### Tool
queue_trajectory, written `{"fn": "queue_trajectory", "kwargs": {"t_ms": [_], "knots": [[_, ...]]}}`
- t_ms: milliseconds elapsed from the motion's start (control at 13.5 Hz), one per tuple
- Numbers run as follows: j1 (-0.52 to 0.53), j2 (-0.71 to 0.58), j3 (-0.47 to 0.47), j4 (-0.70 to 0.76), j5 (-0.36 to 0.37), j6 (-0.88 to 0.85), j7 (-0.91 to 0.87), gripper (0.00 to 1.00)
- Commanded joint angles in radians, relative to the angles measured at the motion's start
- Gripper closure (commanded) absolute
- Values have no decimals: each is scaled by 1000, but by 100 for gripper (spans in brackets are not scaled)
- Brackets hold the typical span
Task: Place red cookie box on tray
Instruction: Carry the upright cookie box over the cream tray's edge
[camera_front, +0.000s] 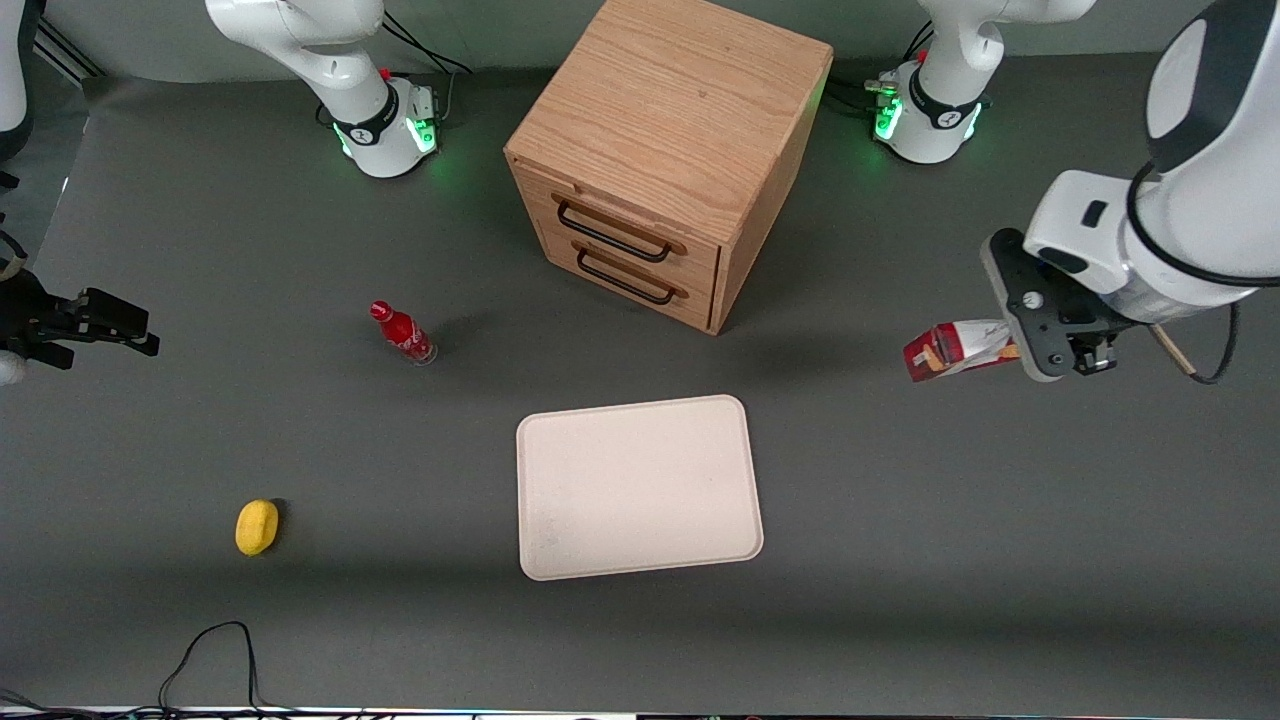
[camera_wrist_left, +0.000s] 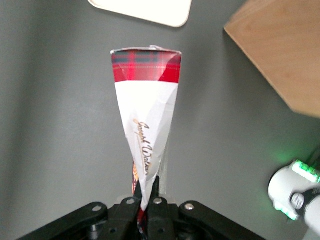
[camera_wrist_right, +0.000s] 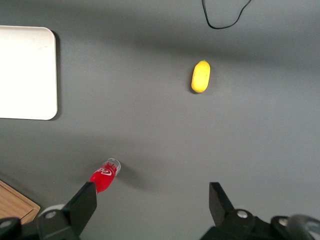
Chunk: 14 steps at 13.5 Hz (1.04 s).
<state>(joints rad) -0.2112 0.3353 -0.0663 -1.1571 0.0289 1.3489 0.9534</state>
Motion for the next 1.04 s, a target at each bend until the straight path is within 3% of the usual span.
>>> {"fn": "queue_trajectory", "kwargs": {"t_ms": [0,296,519,741,963], "knots": [[-98,50,6,16,-9,83,-302,100],[-186,151,5,25,-18,274,-762,100],[-192,227,-4,34,-81,406,-1072,100],[-204,345,-47,68,-81,547,-1386,100],[-226,480,-52,154,-75,596,-1565,100]]}}
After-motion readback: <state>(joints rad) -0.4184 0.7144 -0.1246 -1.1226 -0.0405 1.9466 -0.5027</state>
